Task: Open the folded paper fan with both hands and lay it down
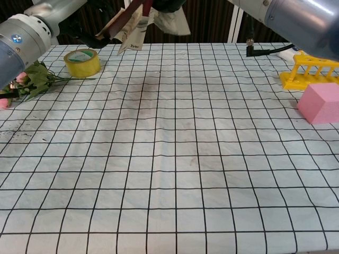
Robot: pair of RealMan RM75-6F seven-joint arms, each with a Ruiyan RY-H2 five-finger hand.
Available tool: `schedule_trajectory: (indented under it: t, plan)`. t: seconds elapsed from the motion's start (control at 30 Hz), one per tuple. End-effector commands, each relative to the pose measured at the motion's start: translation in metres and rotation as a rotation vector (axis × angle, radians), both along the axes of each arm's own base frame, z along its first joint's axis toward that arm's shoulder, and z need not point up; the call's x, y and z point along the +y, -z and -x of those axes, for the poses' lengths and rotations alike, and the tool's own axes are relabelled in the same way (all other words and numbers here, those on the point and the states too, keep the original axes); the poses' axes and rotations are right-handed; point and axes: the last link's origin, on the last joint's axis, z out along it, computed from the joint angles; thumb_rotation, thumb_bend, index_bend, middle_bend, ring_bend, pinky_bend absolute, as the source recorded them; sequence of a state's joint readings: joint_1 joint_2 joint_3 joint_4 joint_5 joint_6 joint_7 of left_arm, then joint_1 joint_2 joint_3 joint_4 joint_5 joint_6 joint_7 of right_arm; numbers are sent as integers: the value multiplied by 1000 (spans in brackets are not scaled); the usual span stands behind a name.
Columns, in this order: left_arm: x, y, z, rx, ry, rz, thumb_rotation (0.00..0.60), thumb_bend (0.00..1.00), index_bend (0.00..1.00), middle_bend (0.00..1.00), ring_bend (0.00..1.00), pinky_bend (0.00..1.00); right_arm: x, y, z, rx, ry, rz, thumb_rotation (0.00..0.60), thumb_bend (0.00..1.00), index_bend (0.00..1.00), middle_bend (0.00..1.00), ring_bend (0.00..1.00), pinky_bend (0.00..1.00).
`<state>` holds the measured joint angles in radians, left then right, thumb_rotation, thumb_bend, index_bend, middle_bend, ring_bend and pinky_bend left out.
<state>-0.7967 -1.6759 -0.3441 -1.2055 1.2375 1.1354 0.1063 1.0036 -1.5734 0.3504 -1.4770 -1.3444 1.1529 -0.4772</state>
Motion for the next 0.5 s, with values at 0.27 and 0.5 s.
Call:
schedule_trajectory:
  t: [0.27, 0.5]
  plan:
    - [0, -17, 1, 9, 10, -31, 600, 391, 767, 237, 49, 67, -11, -11, 33, 55, 78, 56, 600, 320, 791, 891, 952, 809]
    - [-7, -25, 8, 11, 18, -34, 600, 392, 768, 237, 49, 67, -14, -18, 64, 121, 142, 111, 600, 320, 795, 892, 953, 809]
